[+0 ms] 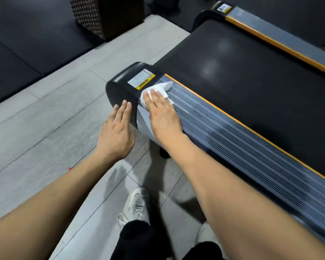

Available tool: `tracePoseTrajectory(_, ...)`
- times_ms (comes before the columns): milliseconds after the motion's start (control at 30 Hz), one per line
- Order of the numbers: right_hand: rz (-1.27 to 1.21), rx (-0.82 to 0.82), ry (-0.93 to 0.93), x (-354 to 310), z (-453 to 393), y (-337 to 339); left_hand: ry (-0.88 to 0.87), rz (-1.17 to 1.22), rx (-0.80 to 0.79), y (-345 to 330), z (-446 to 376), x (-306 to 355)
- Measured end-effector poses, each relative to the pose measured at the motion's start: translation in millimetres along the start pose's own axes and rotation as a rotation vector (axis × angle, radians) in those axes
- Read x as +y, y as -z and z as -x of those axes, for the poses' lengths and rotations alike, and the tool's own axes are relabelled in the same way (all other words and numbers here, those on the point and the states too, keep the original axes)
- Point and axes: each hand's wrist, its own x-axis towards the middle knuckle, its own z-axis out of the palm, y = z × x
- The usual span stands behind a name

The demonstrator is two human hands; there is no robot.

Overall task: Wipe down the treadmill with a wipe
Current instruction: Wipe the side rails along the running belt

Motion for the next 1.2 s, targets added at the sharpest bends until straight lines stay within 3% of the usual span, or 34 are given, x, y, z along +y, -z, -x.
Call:
tracePoseTrajectory(200,0.001,-0.095,0.078,8.6,-3.8,9.7,-0.095,-0.005,0.006,-3.6,1.5,7.4)
tracePoseTrajectory(400,-0.101,0.119,-0.175,59.9,121.1,21.1,-0.145,0.041,0.096,-26.2,-0.8,30.5)
tracePoseTrajectory(533,-0.128,0.164,-0.371,59.2,131.1,20.5,-0.253,0.04,0.079,-31.4,-2.2,24.6)
tracePoseTrajectory(767,-0.123,-0.059,-0.036,23.4,-6.4,24.0,-0.289,-0.008,-0.021,-26.7,-4.5,20.0)
tracePoseTrajectory(933,-0.09,-0.118,0.013,40.8,-45.7,26.5,-0.252,-0.031,-0.067,-14.8,-3.2,22.9)
tracePoseTrajectory(1100,-0.127,0.15,-0.252,96.7,47.1,30.9,-0.241,0.006,-0.101,-19.0,-2.9,24.5)
tracePoseTrajectory(1200,-0.112,0.184,-0.464,111.6,90.7,34.3,-0.241,0.038,-0.134,-19.6,-2.8,25.8)
